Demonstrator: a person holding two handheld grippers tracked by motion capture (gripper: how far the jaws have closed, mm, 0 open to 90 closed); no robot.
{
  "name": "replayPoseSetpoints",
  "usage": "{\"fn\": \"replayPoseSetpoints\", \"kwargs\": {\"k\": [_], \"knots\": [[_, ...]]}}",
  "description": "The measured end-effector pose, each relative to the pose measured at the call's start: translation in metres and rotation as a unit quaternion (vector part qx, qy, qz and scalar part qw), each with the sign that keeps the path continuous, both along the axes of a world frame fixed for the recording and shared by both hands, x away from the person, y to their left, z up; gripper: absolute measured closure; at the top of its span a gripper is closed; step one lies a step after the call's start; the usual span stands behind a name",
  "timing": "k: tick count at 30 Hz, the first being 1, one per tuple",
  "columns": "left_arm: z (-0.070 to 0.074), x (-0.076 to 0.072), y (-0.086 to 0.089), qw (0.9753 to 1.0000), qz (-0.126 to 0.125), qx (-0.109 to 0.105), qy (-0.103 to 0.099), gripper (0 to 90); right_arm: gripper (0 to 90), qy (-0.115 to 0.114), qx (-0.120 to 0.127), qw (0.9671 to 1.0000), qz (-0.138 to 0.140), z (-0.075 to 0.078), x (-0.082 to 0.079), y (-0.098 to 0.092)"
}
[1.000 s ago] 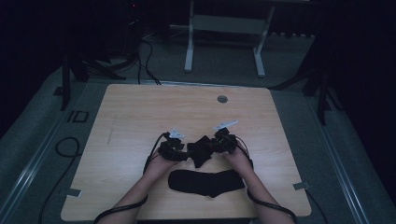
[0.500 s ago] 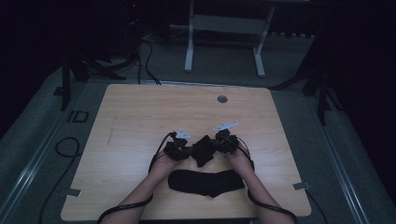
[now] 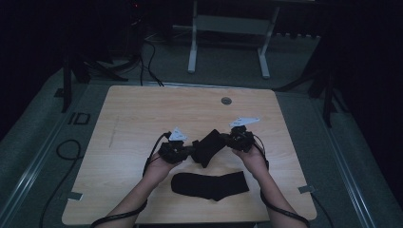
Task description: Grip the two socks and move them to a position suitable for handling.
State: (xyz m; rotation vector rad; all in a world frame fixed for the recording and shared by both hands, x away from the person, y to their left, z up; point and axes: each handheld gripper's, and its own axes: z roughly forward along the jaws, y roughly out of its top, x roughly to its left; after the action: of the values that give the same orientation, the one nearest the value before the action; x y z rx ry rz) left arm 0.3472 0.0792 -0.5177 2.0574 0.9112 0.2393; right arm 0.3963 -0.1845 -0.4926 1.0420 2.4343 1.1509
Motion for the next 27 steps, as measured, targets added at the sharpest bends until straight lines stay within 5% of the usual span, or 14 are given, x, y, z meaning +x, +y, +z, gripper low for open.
{"fn": "replayPoseSetpoints", "kwargs": {"k": [4,6,13,18,23,27], "knots": [[0.004,-0.001,0.007,0.9999,0.009,0.004,-0.004,85.9,84.1,-0.019,-0.009,0.9997,-0.013,0.009,-0.001,-0.003],[0.006,-0.002,0.013,0.9996,0.023,0.016,-0.005,87.3,84.1,-0.016,0.008,0.9996,-0.022,0.012,0.0,-0.01],[0.01,-0.004,0.035,0.9995,0.025,0.002,0.017,87.8,84.0,-0.006,0.015,0.9985,-0.053,0.015,-0.001,-0.038],[0.004,0.001,0.048,0.9985,0.047,0.012,0.028,87.7,83.9,0.019,0.017,0.9978,-0.062,0.0,-0.007,-0.058],[-0.014,0.016,0.046,0.9965,0.046,0.041,0.056,87.6,83.7,0.045,0.023,0.9962,-0.071,-0.027,-0.011,-0.069],[-0.026,0.025,0.041,0.9949,0.048,0.068,0.057,87.5,83.0,0.054,0.013,0.9958,-0.073,-0.045,-0.011,-0.07]]}}
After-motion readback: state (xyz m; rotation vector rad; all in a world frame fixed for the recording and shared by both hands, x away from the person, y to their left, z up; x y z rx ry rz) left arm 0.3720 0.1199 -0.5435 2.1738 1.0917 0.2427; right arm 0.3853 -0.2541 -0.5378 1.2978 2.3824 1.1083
